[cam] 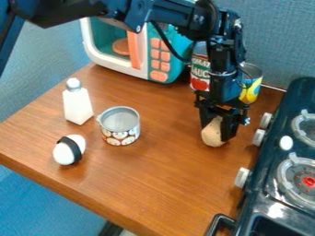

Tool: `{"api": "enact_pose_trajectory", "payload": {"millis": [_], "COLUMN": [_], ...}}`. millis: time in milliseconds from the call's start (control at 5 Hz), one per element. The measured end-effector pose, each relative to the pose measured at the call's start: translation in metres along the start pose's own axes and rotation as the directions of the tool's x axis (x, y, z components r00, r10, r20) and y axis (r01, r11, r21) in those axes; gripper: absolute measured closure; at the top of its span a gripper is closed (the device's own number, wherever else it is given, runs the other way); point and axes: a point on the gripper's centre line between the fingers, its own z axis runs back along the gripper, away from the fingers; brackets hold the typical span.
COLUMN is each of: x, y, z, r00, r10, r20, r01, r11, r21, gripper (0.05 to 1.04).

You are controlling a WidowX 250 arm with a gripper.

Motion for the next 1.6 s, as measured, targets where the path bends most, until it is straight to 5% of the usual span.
{"api": "enact_pose_trajectory", "payload": {"millis": [200, 400, 600, 800, 1000, 1400, 1600], "x": [-0.002, -0.004, -0.014, -0.03, -0.059, -0.109, -0.128], "y": [-0.005, -0.006, -0.01, 0.0, 0.026, 0.068, 0.081], "z": [0.0, 0.002, 0.01, 0.038, 0.044, 0.058, 0.069], "r00": [1.0, 0.999, 0.999, 0.99, 0.987, 0.991, 0.989], "r10": [-0.024, -0.029, -0.006, 0.015, 0.093, 0.127, 0.131], "r20": [-0.012, 0.02, 0.048, 0.142, 0.131, 0.041, 0.06], "r01": [0.024, 0.031, 0.016, 0.031, -0.053, -0.129, -0.137], "r11": [0.999, 0.996, 0.979, 0.95, 0.959, 0.991, 0.986], "r21": [-0.034, -0.082, -0.205, -0.312, -0.28, 0.042, 0.097], "gripper": [0.115, 0.083, 0.083, 0.083, 0.083, 0.083, 0.083]}}
